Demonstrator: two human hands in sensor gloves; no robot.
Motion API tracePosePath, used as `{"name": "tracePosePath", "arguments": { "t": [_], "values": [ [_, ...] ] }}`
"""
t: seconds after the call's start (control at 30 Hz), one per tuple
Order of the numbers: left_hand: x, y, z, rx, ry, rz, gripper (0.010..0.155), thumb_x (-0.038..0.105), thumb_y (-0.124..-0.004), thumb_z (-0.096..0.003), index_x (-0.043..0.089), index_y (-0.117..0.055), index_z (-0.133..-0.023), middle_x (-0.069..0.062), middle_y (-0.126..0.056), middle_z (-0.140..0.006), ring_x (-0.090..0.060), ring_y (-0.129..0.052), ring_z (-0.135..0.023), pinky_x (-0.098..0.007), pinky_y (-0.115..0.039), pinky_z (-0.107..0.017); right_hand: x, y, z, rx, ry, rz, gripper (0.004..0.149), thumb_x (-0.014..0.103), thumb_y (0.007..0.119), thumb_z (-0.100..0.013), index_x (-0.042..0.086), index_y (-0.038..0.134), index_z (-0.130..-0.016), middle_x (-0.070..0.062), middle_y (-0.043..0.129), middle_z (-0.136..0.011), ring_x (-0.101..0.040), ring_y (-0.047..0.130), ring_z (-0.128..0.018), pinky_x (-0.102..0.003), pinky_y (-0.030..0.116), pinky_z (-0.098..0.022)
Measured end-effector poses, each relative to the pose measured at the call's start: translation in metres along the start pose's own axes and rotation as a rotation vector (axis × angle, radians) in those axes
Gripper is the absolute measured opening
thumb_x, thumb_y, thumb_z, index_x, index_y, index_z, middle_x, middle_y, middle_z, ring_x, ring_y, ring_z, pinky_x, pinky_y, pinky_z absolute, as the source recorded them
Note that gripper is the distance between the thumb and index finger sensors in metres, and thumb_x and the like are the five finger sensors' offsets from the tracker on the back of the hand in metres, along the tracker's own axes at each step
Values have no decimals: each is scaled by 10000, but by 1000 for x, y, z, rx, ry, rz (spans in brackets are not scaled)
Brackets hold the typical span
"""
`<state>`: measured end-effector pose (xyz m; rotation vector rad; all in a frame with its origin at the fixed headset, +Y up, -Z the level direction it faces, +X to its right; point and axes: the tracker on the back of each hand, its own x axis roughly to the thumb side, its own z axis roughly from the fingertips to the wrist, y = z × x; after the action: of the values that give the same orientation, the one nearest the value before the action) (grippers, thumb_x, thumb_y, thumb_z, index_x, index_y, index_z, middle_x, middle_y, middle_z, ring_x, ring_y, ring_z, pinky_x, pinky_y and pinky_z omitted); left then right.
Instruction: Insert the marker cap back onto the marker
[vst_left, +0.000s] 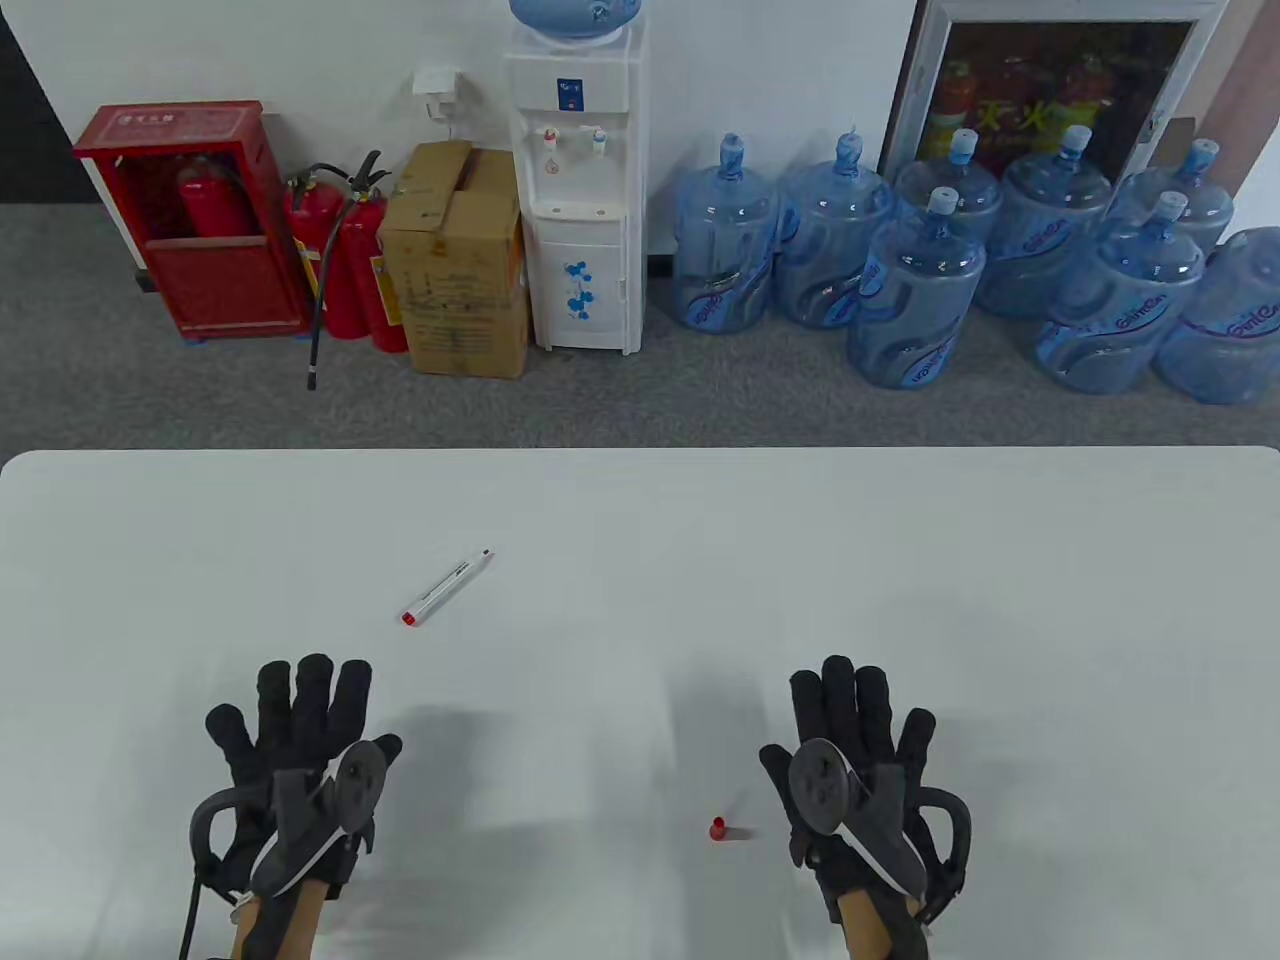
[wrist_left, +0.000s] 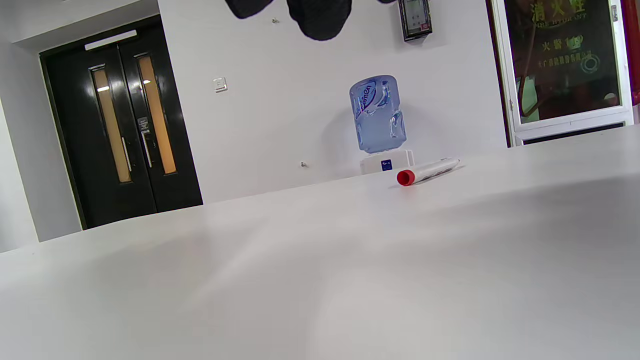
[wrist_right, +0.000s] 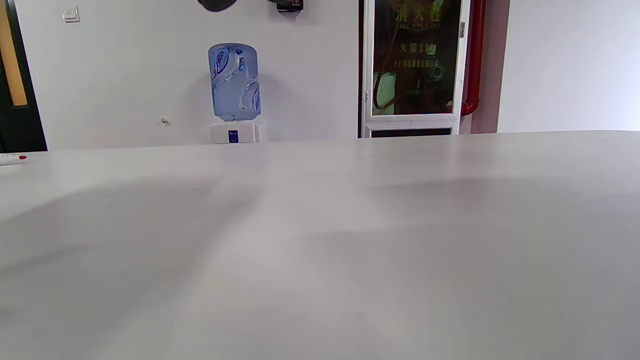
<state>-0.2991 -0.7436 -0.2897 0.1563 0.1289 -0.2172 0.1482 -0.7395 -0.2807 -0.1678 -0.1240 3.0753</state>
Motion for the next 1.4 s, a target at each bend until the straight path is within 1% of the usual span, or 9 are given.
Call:
{"name": "tracePosePath", "arguments": {
  "t": [0.33,0.93,1.13,1.27,1.4],
  "values": [
    [-3,0,2,-13,8,12,776,693,-474,-425,421,-279,-1126,0,-421,-1272,-371,-348,-1194,-730,-272,-732,4,-1,2,21,-10,-3,772,694,380,-380,408,237,-1082,90,186,-1195,-212,203,-1111,-581,239,-724],
    [0,-4,4,-41,-1,16,774,689,-476,-426,417,-286,-1125,-5,-430,-1271,-380,-361,-1194,-734,-270,-731,15,8,2,111,-34,-2,774,696,394,-383,405,241,-1084,82,210,-1202,-220,225,-1116,-601,265,-728],
    [1,-4,5,-47,-5,24,773,686,-479,-427,414,-294,-1126,-3,-439,-1268,-377,-369,-1195,-735,-268,-730,20,8,3,113,-52,-10,776,697,399,-383,402,247,-1085,77,218,-1204,-224,234,-1117,-610,277,-728],
    [2,-5,5,-49,-4,24,772,686,-481,-426,414,-296,-1125,-1,-441,-1269,-379,-373,-1195,-735,-269,-730,26,7,5,94,-78,-24,775,696,415,-385,400,267,-1085,75,245,-1206,-226,261,-1119,-615,295,-730],
    [3,-5,6,-62,-10,21,771,684,-480,-427,412,-298,-1125,-4,-446,-1267,-379,-377,-1195,-736,-270,-730,36,10,8,99,-118,-85,765,693,429,-387,394,338,-1085,61,356,-1212,-243,372,-1128,-630,354,-733]
  ]
}}
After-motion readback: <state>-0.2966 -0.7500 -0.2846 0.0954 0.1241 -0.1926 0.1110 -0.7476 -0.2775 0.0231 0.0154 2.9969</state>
